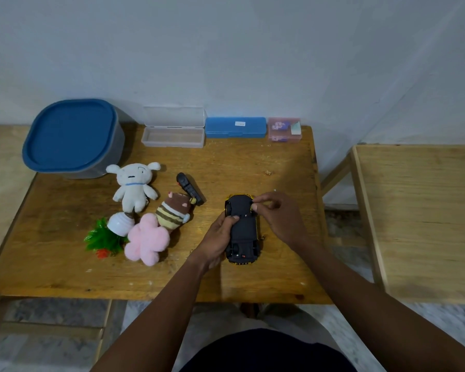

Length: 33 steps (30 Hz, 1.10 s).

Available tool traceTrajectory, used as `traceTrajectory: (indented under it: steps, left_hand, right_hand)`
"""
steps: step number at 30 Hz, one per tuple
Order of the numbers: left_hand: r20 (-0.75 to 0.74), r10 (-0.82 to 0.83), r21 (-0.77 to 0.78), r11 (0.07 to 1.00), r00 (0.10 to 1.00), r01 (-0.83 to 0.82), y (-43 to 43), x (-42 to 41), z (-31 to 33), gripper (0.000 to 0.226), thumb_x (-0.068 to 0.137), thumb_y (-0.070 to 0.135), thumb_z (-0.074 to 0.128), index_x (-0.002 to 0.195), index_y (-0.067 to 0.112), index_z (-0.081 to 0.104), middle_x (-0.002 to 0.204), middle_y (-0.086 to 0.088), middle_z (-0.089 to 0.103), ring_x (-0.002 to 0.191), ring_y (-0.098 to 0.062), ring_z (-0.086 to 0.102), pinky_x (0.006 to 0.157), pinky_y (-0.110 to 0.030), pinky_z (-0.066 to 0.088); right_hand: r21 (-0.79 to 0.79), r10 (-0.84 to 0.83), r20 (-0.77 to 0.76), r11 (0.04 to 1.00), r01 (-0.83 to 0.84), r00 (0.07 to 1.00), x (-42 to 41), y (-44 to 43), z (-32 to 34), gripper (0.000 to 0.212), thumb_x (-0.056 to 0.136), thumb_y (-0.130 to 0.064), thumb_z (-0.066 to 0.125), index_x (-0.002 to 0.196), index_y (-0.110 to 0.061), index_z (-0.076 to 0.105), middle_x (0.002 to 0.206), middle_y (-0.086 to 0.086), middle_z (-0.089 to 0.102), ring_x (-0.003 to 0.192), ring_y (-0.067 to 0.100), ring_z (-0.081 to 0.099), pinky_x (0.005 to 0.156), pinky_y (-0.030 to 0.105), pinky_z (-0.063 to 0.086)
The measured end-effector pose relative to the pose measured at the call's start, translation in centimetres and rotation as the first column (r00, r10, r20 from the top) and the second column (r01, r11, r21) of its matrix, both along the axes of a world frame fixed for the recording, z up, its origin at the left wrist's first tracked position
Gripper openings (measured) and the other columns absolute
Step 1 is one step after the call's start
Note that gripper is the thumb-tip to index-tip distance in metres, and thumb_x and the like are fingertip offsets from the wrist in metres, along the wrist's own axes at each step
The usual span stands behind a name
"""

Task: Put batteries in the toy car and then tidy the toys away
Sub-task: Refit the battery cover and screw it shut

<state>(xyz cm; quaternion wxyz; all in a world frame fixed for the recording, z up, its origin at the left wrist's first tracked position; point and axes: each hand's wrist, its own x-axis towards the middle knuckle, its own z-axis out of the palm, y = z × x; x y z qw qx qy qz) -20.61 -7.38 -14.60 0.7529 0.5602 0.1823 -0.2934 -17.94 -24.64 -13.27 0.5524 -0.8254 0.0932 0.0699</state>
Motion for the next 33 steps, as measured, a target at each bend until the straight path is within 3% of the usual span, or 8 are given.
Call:
traceTrajectory:
  steps: [3,5,7,11,16,20,25,33]
  left_hand:
    - [-0.031,0.013,0.021,1.000,0.999,-0.013,0.0,0.2,-0.1,0.020,0.106,0.025,0.045,0.115,0.021,0.062,0.104,-0.006,0.072,0.090,-0.021,0.071,0.073,-0.036,0.061]
    - [-0.035,0.011,0.039,0.999,0.999,-0.010,-0.1,0.4,-0.3,0.017,0.105,0.025,0.048,0.112,0.019,0.062,0.103,-0.007,0.071,0.088,-0.022,0.070,0.073,-0.038,0.060]
    - [-0.024,0.008,0.039,0.999,1.000,-0.007,-0.1,0.7,-0.4,0.020,0.103,0.025,0.052,0.119,0.017,0.062,0.106,-0.008,0.070,0.090,-0.023,0.071,0.074,-0.038,0.061]
    - [-0.001,-0.004,0.055,0.998,1.000,0.004,-0.2,1.1,-0.2,0.022,0.102,0.024,0.056,0.122,0.020,0.063,0.109,-0.009,0.070,0.096,-0.026,0.071,0.080,-0.043,0.060]
    - [0.021,0.024,0.070,0.997,1.000,-0.025,0.0,1.7,0.1,0.027,0.101,0.026,0.057,0.127,0.019,0.060,0.114,-0.013,0.070,0.098,-0.030,0.071,0.079,-0.044,0.060]
    - [0.056,0.038,0.099,0.994,0.998,-0.043,0.6,2.6,0.8,0.035,0.101,0.028,0.057,0.135,0.016,0.056,0.111,-0.011,0.071,0.089,-0.024,0.073,0.068,-0.036,0.059]
    - [0.096,0.049,0.114,0.992,0.994,-0.060,1.0,3.3,1.6,0.036,0.101,0.028,0.057,0.135,0.017,0.056,0.107,-0.007,0.072,0.085,-0.019,0.074,0.065,-0.030,0.058]
    - [0.141,0.079,0.084,0.992,0.987,-0.091,1.5,3.7,2.2,0.033,0.101,0.025,0.058,0.134,0.024,0.056,0.122,-0.013,0.068,0.101,-0.029,0.071,0.074,-0.039,0.060]
  right_hand:
    - [-0.237,-0.118,0.073,0.962,0.133,0.990,-0.1,-1.2,-0.7,0.011,0.089,-0.028,0.068,0.099,-0.029,0.072,0.109,-0.005,0.067,0.097,0.010,0.061,0.079,0.029,0.052]
    - [-0.479,-0.085,0.052,0.872,0.099,0.995,-0.4,-2.3,-1.3,0.024,0.090,-0.034,0.064,0.112,-0.026,0.067,0.114,-0.002,0.065,0.102,0.018,0.061,0.082,0.037,0.053]
    - [-0.575,-0.050,-0.035,0.818,0.021,0.998,-0.9,-2.9,-1.7,0.039,0.089,-0.038,0.064,0.125,-0.023,0.058,0.120,0.004,0.061,0.107,0.024,0.059,0.084,0.041,0.053]
    - [-0.559,0.004,-0.116,0.826,-0.068,0.993,-1.6,-3.5,-1.9,0.045,0.090,-0.030,0.067,0.130,-0.020,0.050,0.123,0.008,0.059,0.103,0.026,0.061,0.076,0.036,0.051]
    - [-0.327,-0.037,-0.107,0.945,0.000,0.994,-0.9,-2.4,1.6,0.021,0.093,-0.022,0.060,0.114,-0.022,0.062,0.092,-0.005,0.067,0.074,0.010,0.061,0.059,0.025,0.041]
    - [-0.173,-0.037,0.018,0.984,0.039,0.999,0.2,-1.2,5.4,0.017,0.096,-0.019,0.049,0.097,-0.021,0.065,0.071,-0.001,0.060,0.058,0.008,0.049,0.056,0.030,0.038]
    - [-0.339,0.261,0.050,0.912,-0.230,0.964,1.1,-0.5,7.3,0.008,0.091,-0.030,0.063,0.096,-0.030,0.069,0.069,-0.013,0.060,0.061,0.004,0.055,0.060,0.028,0.045]
    - [-0.524,0.365,0.076,0.806,-0.274,0.928,1.5,0.5,8.3,0.021,0.089,-0.029,0.062,0.106,-0.028,0.076,0.090,-0.009,0.073,0.076,0.006,0.062,0.067,0.022,0.048]
